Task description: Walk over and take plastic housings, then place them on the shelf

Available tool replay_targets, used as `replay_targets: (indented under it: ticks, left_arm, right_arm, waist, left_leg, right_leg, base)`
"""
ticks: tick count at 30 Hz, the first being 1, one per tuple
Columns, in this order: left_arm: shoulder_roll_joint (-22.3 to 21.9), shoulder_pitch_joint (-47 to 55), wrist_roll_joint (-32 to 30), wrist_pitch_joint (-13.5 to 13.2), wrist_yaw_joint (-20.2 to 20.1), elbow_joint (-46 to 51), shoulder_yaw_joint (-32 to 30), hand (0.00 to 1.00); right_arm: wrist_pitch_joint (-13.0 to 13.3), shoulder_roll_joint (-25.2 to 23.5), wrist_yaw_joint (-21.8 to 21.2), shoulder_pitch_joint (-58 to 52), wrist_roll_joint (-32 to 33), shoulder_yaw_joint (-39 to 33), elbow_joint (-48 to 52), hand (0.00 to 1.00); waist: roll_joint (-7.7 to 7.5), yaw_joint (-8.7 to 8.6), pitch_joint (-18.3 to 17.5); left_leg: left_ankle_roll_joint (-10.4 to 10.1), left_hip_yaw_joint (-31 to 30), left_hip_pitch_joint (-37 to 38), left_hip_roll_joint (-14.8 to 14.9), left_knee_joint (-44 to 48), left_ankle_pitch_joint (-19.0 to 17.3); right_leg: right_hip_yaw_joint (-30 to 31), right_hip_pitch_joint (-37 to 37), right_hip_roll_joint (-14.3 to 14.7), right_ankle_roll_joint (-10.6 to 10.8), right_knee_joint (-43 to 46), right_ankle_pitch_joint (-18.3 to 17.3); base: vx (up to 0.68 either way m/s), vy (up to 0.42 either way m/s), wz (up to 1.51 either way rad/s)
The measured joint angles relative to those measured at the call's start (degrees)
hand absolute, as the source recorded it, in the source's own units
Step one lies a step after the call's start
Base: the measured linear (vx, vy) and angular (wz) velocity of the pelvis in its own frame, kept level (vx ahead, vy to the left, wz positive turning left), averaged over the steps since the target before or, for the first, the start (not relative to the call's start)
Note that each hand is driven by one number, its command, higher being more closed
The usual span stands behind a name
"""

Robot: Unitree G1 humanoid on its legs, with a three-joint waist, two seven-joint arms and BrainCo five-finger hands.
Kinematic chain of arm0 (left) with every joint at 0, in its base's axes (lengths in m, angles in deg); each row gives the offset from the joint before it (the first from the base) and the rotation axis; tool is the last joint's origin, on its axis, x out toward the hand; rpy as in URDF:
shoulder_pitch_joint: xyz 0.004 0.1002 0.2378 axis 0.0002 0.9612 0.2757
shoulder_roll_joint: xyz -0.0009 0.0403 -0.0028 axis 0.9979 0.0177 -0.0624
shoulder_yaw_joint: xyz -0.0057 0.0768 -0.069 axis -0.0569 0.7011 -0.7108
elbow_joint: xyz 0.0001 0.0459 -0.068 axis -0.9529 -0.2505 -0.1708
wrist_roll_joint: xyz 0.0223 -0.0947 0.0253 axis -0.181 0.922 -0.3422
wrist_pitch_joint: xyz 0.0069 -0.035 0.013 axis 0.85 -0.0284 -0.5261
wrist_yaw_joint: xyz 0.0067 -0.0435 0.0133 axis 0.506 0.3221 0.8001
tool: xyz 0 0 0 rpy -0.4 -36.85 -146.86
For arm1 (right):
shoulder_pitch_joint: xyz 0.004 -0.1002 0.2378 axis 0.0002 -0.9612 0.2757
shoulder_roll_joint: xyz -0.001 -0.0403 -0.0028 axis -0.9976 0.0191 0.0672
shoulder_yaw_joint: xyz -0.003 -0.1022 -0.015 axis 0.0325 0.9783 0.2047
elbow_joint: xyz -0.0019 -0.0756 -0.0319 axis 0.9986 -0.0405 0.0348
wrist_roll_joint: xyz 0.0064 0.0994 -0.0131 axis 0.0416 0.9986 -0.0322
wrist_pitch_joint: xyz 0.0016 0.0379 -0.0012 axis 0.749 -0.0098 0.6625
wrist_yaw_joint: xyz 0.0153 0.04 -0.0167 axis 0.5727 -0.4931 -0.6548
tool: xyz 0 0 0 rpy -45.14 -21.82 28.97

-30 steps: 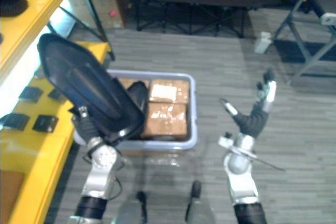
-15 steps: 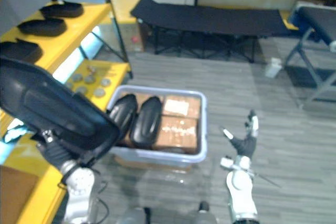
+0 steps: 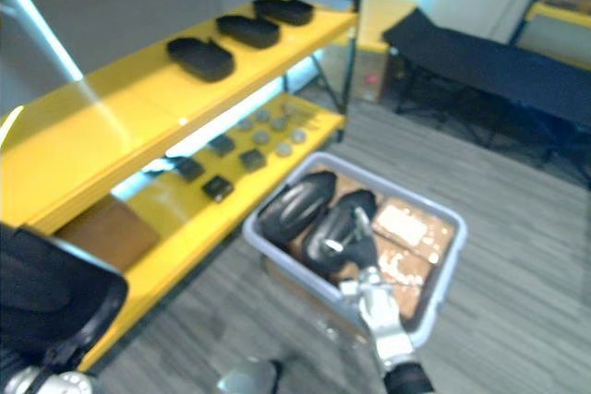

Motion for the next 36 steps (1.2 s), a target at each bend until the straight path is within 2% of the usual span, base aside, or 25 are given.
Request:
replay_targets:
  ticks: [2, 4, 8, 10, 12, 15, 17, 18, 20, 22, 23, 25, 26, 30, 33, 36]
  left_arm:
    - [-0.73, 1.58, 0.43, -0.31, -1.28, 0.59, -1.23, 1.00]
    - [-1.82, 2.32, 1.17, -0.54, -2.43, 1.71, -2.08, 1.00]
    - [-1.84, 2.78, 3.12, -1.21, -4.68, 2.02, -2.50, 1.00]
    - [-1.72, 1.86, 3.47, -1.43, -6.39, 2.66, -1.88, 1.00]
    - [-1.20, 1.34, 3.58, -1.64, -8.53, 3.72, -0.87, 1.00]
    - [-1.46, 2.24, 5.57, -1.95, -10.71, 3.71, 0.17, 1.00]
    - [-1.41, 2.59, 5.61, -2.01, -10.73, 3.71, 0.18, 1.00]
    - [-1.39, 2.10, 5.61, -2.27, -10.65, 3.71, 0.29, 1.00]
    - [-1.24, 1.37, 5.58, -2.39, -10.60, 3.71, 0.87, 1.00]
    - [-0.40, 0.24, 5.55, -2.50, -11.16, 3.69, 2.55, 1.00]
    - [-0.11, 0.00, 5.53, -2.51, -11.23, 3.67, 2.84, 1.00]
    - [2.84, -2.03, 5.57, -2.53, -11.18, 3.32, 4.60, 1.00]
    - [3.96, -3.13, 5.55, -2.53, -11.11, 3.10, 4.99, 1.00]
    - [4.77, -5.97, 5.54, -2.48, -10.94, 3.09, 7.26, 1.00]
    - [5.16, -5.96, 5.44, -2.44, -10.03, 3.08, 8.53, 1.00]
    - [5.16, -5.91, 5.44, -2.43, -8.61, 3.03, 9.04, 1.00]
  right_arm:
    - [-0.24, -0.63, 0.22, 1.71, -0.16, 1.05, -0.56, 0.00]
    - [-0.58, -0.62, 0.44, 2.74, -1.10, 1.69, -1.12, 0.00]
    - [-1.67, -0.10, 1.69, 2.71, -1.08, 1.52, -1.18, 0.00]
    - [-1.72, 0.99, 2.68, 1.86, -1.07, -0.52, -1.05, 0.00]
    - [-1.84, 1.61, 4.00, 0.20, -1.08, -3.19, -1.05, 0.00]
    - [-1.86, 1.93, 5.28, -0.95, -1.29, -5.20, -0.98, 0.00]
    - [-1.76, 1.93, 5.26, -0.94, -1.30, -5.24, -0.84, 0.00]
    - [-1.67, 1.92, 5.24, -0.94, -1.35, -5.26, -0.53, 0.00]
    - [-1.34, 1.95, 5.27, -1.49, -2.45, -5.90, 0.52, 0.00]
    - [-0.30, 1.97, 5.74, -3.15, -3.16, -7.30, 1.53, 0.00]
    - [-0.16, 1.98, 5.91, -3.39, -3.18, -7.47, 1.56, 0.00]
    - [0.58, 1.95, 6.57, -4.67, -3.31, -8.12, 3.82, 0.00]
    - [1.36, 2.07, 6.51, -4.60, -3.31, -8.53, 5.57, 0.00]
    - [2.29, 2.16, 5.90, -3.81, -3.40, -9.90, 6.85, 0.00]
    - [2.89, 2.18, 5.00, -3.34, -3.40, -10.50, 7.58, 0.00]
    - [3.33, 2.25, 4.82, -2.35, -3.40, -11.38, 7.88, 0.00]
  waist:
    - [-0.49, 1.97, -0.15]
    - [-1.04, 2.35, -0.37]
    - [-1.83, 2.33, -0.66]
    - [-2.05, 1.00, -0.54]
    - [-2.64, 0.38, -0.03]
    - [-3.55, 1.10, 0.13]
    - [-3.47, 1.04, 0.25]
    - [-3.67, 0.92, 0.52]
    - [-3.08, 0.22, 1.57]
    - [-2.83, -1.68, 2.97]
    - [-2.87, -1.95, 3.07]
    - [-3.50, -2.45, 3.14]
    - [-4.16, -2.83, 3.16]
    - [-4.01, -3.02, 3.58]
    - [-3.60, -3.32, 3.88]
    - [-2.51, -4.13, 5.23]
  left_leg:
    - [0.00, -1.27, 0.06, -0.45, 0.14, 0.00]
    - [0.00, -1.88, -0.07, -0.88, 0.14, 0.00]
    - [0.09, -3.52, -1.10, -1.88, 0.66, -0.07]
    - [0.31, -4.38, -4.18, -2.66, 3.37, -0.18]
    - [1.09, -1.87, -5.71, -2.67, 4.73, 0.33]
    - [1.71, -1.61, -5.74, -3.75, 3.63, 0.93]
    - [1.73, -1.29, -5.81, -3.86, 3.64, 0.92]
    - [1.72, -0.50, -5.81, -3.78, 3.74, 0.92]
    - [1.99, 0.53, -5.85, -3.37, 3.74, 0.38]
    - [2.13, 3.46, -6.04, -1.88, 3.70, 0.42]
    - [2.09, 3.64, -6.04, -1.73, 3.66, 0.57]
    - [2.19, 3.26, -6.82, -1.86, 2.23, 1.65]
    - [2.18, 3.05, -7.35, -2.04, 1.66, 2.65]
    - [2.24, 4.04, -7.99, -1.88, 2.00, 4.01]
    - [2.25, 5.17, -7.94, -1.24, 1.99, 4.02]
    - [1.98, 6.03, -7.67, -0.53, 1.91, 4.03]
  right_leg:
    - [-1.21, 0.78, -0.46, 0.11, -0.09, -0.41]
    - [-2.38, 1.25, -0.75, 0.17, 0.08, -0.87]
    - [-4.68, 2.75, -0.59, 0.01, -0.31, -1.24]
    - [-9.44, 4.65, -0.13, 0.14, -0.90, -1.16]
    - [-13.07, 7.09, 0.03, 0.40, -1.44, -1.02]
    - [-13.18, 7.73, -0.98, -0.06, -1.62, -1.29]
    - [-13.07, 7.74, -1.09, -0.06, -1.61, -1.28]
    - [-12.88, 7.75, -1.09, 0.02, -1.46, -1.23]
    - [-11.38, 7.77, -1.08, -0.12, -1.06, -1.31]
    - [-5.25, 7.59, -1.28, -0.14, 1.05, -1.29]
    - [-4.13, 7.45, -1.31, -0.15, 1.55, -1.29]
    - [2.11, 4.58, -1.43, -0.21, 4.05, -1.26]
    - [2.73, 3.69, -1.43, -0.21, 3.94, -1.26]
    - [4.19, 2.77, -1.61, -0.20, 3.36, -1.26]
    - [5.85, 2.68, -1.04, -0.20, 1.68, -1.25]
    - [6.96, 2.61, -0.38, -0.21, 1.31, -1.26]
  base:
    - [0.03, -0.010, 0.29]
    - [0.01, -0.008, 0.29]
    - [0.00, -0.009, 0.33]
    - [-0.02, -0.008, 0.86]
    - [0.00, 0.022, 1.05]
    - [0.03, 0.065, 0.41]
    - [0.01, 0.031, 0.04]
    - [0.00, 0.000, 0.00]
    - [-0.04, 0.024, 0.12]
    - [-0.05, 0.034, 0.44]
    - [-0.02, 0.047, 0.39]
    - [0.01, 0.007, 0.22]
    - [0.04, -0.031, 0.13]
    - [0.03, -0.036, -0.04]
    - [-0.01, -0.021, -0.21]
    - [-0.07, -0.007, -0.17]
